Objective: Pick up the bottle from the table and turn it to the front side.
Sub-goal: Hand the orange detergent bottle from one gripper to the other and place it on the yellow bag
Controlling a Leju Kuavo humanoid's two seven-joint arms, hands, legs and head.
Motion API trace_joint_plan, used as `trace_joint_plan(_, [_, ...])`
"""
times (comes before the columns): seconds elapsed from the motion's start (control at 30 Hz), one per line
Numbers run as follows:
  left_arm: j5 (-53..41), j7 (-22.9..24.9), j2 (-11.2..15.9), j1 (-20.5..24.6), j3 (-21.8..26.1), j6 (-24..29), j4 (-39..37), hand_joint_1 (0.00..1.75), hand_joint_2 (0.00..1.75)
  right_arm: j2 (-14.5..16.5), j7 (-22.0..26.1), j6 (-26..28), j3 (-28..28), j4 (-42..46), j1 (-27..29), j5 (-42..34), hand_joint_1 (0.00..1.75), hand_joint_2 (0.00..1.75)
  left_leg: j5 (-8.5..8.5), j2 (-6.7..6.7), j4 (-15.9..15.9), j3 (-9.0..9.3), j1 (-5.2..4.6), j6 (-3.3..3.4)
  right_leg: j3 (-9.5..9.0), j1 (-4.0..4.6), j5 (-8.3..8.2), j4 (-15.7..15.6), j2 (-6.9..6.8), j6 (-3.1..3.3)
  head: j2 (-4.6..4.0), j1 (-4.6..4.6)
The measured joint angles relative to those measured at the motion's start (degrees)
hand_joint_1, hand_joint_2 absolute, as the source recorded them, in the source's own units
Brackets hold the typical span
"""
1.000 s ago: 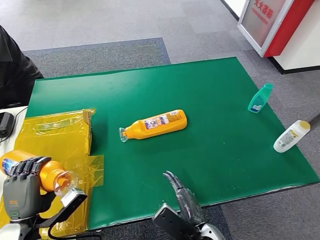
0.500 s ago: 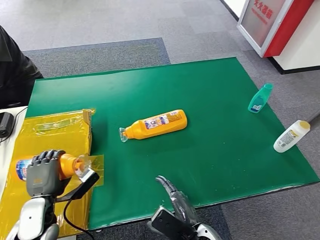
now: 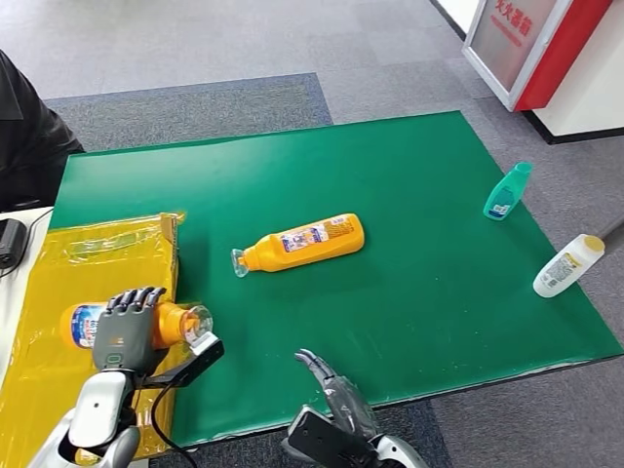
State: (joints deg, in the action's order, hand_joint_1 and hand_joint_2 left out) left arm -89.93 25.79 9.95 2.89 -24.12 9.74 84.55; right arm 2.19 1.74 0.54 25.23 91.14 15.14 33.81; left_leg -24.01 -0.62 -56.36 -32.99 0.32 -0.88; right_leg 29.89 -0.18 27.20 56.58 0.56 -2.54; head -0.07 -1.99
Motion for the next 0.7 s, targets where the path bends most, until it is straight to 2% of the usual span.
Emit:
trace_joint_plan(0.27, [0.0, -2.0, -2.7, -1.3, 2.5, -4.7, -0.1, 0.00, 1.75, -0.1, -0.2, -1.0, 0.2, -0.5, -0.1, -0.7, 0.00, 1.75, 0.00, 0.00, 0.0, -0.01, -0.01, 0.00, -0.01, -0.01, 0.00, 0.0, 0.00, 0.00, 0.00, 0.00])
trace_joint_plan(0.7, [0.0, -3.8, -5.0, -2.3, 4.8, -5.8, 0.4, 0.00, 1.75, -0.1, 0.0, -1.2, 0.2, -1.0, -0.2, -0.8, 0.00, 1.75, 0.00, 0.00, 0.0, 0.00, -0.01, 0.00, -0.03, 0.00, 0.00, 0.0, 0.00, 0.00, 0.00, 0.00])
